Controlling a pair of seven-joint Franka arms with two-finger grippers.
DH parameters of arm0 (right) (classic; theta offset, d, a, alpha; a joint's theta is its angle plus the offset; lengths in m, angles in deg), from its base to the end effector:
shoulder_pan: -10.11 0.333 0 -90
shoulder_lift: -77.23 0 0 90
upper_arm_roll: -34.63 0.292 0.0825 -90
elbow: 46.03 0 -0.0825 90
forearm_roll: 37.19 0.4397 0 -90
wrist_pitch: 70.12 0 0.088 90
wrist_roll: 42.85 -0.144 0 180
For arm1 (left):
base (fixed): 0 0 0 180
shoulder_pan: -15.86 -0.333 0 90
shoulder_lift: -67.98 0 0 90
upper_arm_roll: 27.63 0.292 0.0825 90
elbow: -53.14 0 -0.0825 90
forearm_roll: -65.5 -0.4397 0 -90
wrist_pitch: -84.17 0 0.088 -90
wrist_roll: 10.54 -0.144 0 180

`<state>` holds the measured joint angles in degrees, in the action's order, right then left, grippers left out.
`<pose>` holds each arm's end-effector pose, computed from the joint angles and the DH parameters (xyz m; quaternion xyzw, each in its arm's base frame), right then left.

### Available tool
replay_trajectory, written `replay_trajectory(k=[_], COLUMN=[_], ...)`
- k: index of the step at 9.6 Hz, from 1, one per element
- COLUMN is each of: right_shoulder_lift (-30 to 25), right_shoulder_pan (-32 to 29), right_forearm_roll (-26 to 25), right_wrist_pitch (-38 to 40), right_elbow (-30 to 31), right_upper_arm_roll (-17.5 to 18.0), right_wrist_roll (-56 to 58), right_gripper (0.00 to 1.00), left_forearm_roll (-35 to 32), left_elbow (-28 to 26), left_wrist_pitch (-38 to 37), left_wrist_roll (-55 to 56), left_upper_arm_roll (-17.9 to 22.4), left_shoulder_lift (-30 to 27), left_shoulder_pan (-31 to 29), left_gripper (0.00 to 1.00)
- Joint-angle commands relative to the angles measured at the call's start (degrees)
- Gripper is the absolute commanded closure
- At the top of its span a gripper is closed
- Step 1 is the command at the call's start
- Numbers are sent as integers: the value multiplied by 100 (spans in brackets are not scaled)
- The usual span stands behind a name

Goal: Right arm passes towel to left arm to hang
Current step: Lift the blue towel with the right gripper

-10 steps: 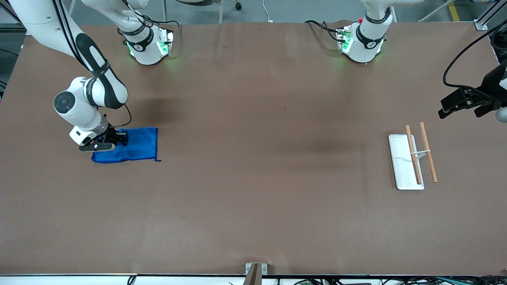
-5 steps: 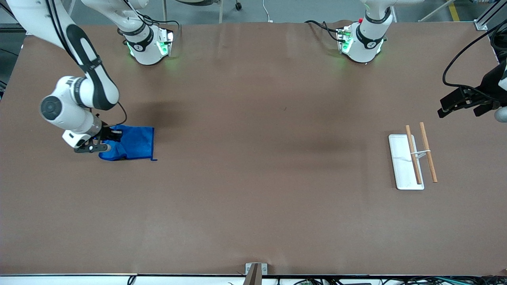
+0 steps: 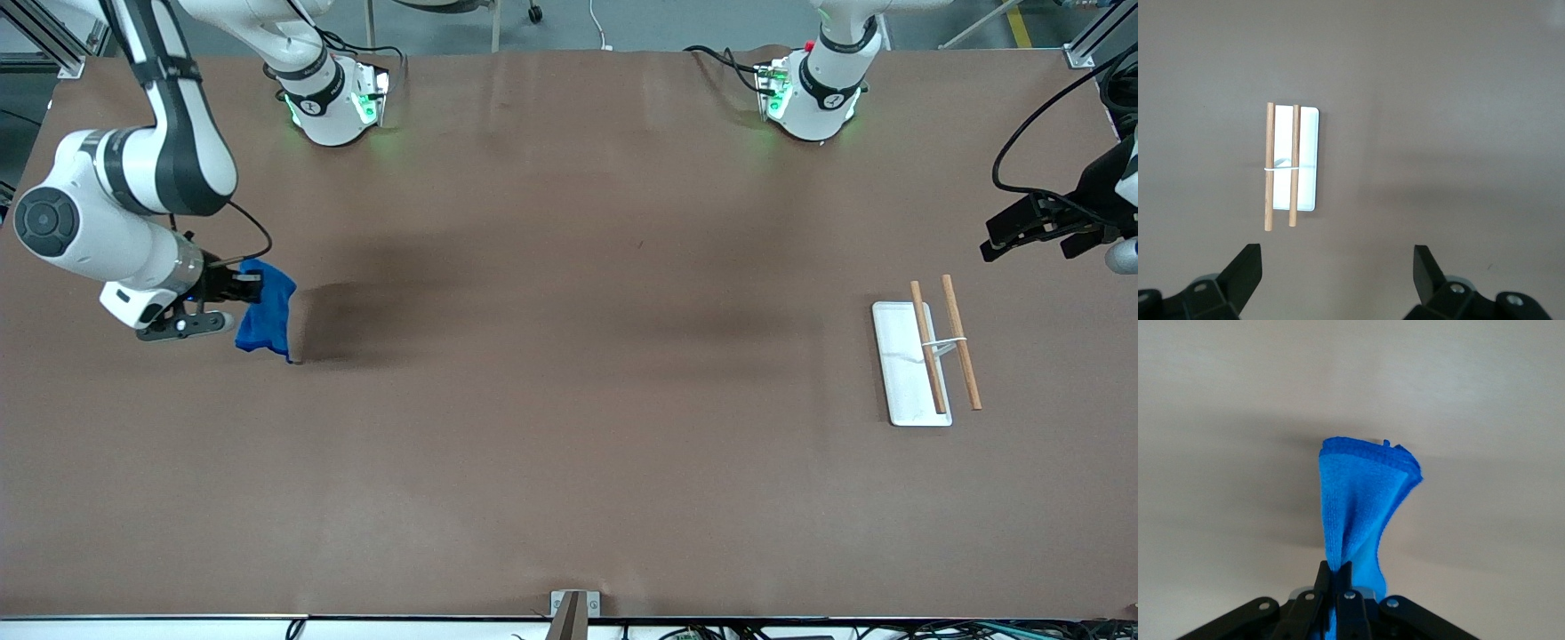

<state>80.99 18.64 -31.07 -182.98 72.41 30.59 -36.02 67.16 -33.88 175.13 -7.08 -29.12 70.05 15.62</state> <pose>0.5787 0.0559 0.2986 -0.9930 -0.0735 0.0802 0.0467 0.6237 -0.0175 0.5703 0.9996 0.0193 0.0157 0.0156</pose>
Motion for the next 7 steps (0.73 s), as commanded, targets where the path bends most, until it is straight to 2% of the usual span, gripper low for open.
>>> replay_trajectory(k=[1, 2, 3, 5, 7], right_shoulder_lift=[1, 27, 36, 124, 509], right_shoulder_pan=[787, 1156, 1560, 2403, 3396], right_forearm_roll=[973, 1692, 2744, 4171, 5778], right_wrist_pitch=[308, 213, -171, -1364, -2822], right_elbow=[-496, -646, -726, -735, -962], right_upper_arm_roll=[-18, -18, -27, -27, -27], right_wrist_roll=[-497, -515, -542, -594, -604], right_gripper=[100, 100, 100, 100, 100], left_forearm_roll=[107, 107, 316, 1438, 2562], left_elbow=[-140, -219, -263, -447, -728], left_wrist_pitch=[-53, -53, -105, -220, -290], left_wrist_roll=[-92, -13, -4, -91, -109], left_upper_arm_roll=[-44, -140, -237, -237, -220], left_shoulder_lift=[30, -5, -14, -14, -5], left_shoulder_pan=[76, 77, 59, 24, -11], left_gripper=[0, 0, 0, 0, 0])
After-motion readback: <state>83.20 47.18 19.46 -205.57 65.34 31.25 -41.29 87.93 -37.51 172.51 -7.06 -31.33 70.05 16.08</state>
